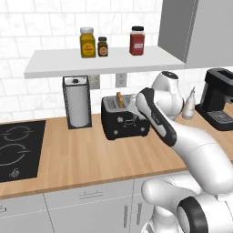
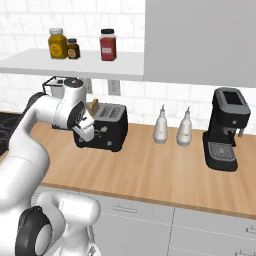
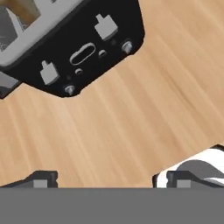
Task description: Start the toaster. Once the lever pops up, take the bread to the plate on the dining counter.
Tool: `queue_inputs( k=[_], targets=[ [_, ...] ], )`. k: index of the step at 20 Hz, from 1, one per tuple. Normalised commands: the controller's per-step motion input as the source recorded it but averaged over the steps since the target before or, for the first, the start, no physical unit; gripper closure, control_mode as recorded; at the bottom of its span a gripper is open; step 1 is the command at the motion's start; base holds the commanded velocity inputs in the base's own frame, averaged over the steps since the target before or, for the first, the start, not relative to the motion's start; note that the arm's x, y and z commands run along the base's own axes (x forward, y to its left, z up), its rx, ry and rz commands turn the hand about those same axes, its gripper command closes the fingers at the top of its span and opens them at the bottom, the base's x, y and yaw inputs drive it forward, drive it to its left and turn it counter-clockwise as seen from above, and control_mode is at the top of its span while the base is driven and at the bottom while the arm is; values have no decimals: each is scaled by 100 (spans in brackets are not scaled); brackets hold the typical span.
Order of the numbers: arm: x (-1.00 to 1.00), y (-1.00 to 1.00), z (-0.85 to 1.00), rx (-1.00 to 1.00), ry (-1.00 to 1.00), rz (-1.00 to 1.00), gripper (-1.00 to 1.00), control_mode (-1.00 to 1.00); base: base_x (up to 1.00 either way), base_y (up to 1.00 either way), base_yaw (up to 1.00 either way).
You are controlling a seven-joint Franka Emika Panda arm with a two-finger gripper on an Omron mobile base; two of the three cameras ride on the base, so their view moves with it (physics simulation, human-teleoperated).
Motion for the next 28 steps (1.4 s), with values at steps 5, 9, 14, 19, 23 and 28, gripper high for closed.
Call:
queue_inputs(
  k=[5, 9, 14, 19, 23, 28],
  targets=[
    [35, 0, -18, 0, 5, 0, -100, -100, 0, 0, 0],
    [43, 0, -19, 0, 7, 0, -100, -100, 0, 0, 0],
    [42, 9, -11, 1, 6, 0, -100, -100, 0, 0, 0],
    [26, 23, -19, 9, 1, -4, -100, -100, 0, 0, 0],
    [3, 18, -32, 17, 0, -11, -100, -100, 0, 0, 0],
    [0, 4, -32, 9, 0, -9, -100, -100, 0, 0, 0]
  ],
)
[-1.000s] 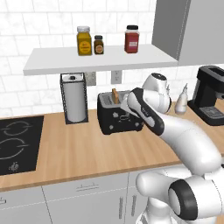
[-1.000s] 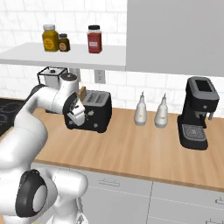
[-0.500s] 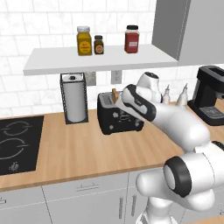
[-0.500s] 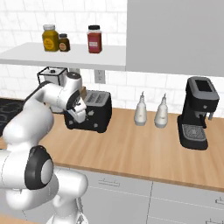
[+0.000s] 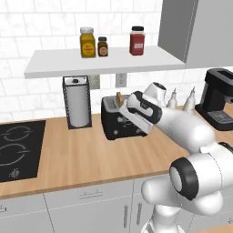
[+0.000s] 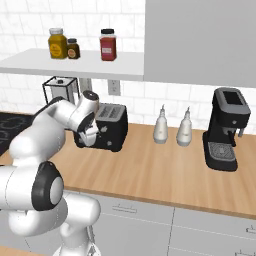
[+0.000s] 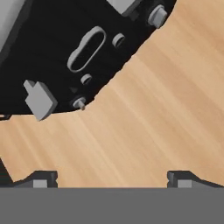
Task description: Start the toaster. Once the lever pops up, take the bread to the plate on the dining counter.
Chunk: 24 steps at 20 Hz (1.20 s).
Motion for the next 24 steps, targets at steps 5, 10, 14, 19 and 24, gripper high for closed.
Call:
queue_inputs(
  k=[5, 10, 14, 19, 24],
  targets=[
    [0, 6, -27, 0, 0, -6, -100, -100, 0, 0, 0],
    [0, 8, -27, 0, -1, -5, -100, -100, 0, 0, 0],
    [0, 6, -30, 0, -2, -5, -100, -100, 0, 0, 0],
    [6, 1, -32, 0, -1, -6, -100, -100, 0, 0, 0],
    [41, 0, -30, -3, 0, -14, -100, -100, 0, 0, 0]
  ],
)
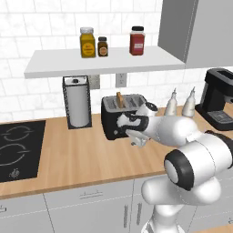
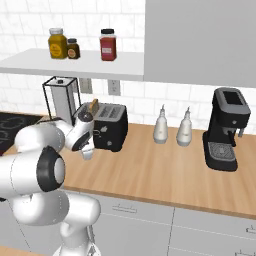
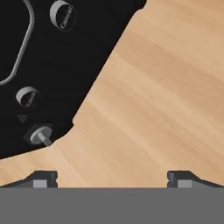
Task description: Start the toaster. Once the lever pops up, take the bread to the plate on the dining counter.
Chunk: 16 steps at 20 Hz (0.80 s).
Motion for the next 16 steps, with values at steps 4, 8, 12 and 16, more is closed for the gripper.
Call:
queue_inputs(
  k=[4, 8, 12, 16],
  targets=[
    [52, 0, -36, 0, 0, -15, -100, -100, 0, 0, 0],
    [49, 0, -40, 0, 1, -14, -100, -100, 0, 0, 0],
    [22, 0, -33, 1, 1, -6, -100, -100, 0, 0, 0],
    [-27, 0, 18, 4, -2, 0, -100, -100, 0, 0, 0]
  ],
)
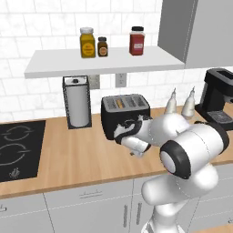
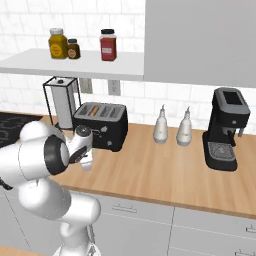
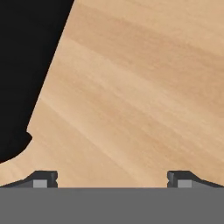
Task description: Start the toaster. Once the lever pops up, take the bread to the plate on the dining counter.
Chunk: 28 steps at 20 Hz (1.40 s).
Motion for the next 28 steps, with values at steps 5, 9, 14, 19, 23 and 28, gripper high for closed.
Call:
queue_inputs(
  k=[5, 9, 14, 19, 23, 28],
  targets=[
    [-49, -2, 55, 1, -4, 4, -100, -100, 0, 0, 0],
    [-65, -23, 69, 2, -1, 13, -100, -100, 0, 0, 0],
    [-49, -31, 93, 0, 0, 23, -100, -100, 0, 0, 0],
    [-26, -31, 100, -11, 0, 31, -100, -100, 0, 0, 0],
    [-39, -44, 99, -20, -4, 37, -100, -100, 0, 0, 0],
    [-51, -53, 81, -16, -10, 31, -100, -100, 0, 0, 0]
  ],
)
